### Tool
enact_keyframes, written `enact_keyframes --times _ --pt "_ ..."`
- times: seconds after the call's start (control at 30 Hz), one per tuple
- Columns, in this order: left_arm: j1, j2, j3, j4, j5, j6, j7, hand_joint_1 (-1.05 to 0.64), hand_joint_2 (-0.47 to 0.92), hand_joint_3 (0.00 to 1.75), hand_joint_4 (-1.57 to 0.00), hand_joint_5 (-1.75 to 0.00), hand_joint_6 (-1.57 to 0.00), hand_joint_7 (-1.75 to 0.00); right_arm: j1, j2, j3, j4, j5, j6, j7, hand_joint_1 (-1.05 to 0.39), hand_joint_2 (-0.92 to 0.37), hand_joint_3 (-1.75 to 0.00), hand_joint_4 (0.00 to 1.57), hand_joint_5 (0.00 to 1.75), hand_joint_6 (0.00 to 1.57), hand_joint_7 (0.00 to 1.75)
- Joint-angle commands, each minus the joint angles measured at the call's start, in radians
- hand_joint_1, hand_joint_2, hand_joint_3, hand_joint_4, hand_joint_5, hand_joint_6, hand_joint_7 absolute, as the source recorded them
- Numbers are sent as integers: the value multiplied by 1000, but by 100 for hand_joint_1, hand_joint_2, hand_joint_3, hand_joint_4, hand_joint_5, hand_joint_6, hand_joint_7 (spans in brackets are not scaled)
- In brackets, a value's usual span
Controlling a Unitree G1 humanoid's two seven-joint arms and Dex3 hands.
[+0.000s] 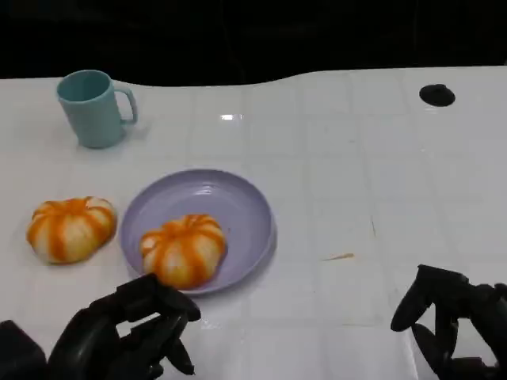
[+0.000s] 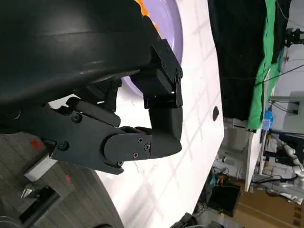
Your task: Grasp the bread from the table and place it into the plate.
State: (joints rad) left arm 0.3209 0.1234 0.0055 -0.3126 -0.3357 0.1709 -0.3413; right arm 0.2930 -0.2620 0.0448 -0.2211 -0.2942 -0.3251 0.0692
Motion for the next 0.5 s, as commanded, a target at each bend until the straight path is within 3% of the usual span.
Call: enact_keyframes --times 0.03,0.5 --pt "1 13 12 10 -6 -3 -10 -44 92 38 -71 -158 -74 -113 7 6 -1 13 -6 -16 -17 -12 -43 -128 97 175 78 154" --pt "-12 16 15 27 -2 -3 -9 -45 92 36 -73 -157 -76 -112 -16 18 4 43 -26 -39 -34 -11 -41 -129 98 175 78 155"
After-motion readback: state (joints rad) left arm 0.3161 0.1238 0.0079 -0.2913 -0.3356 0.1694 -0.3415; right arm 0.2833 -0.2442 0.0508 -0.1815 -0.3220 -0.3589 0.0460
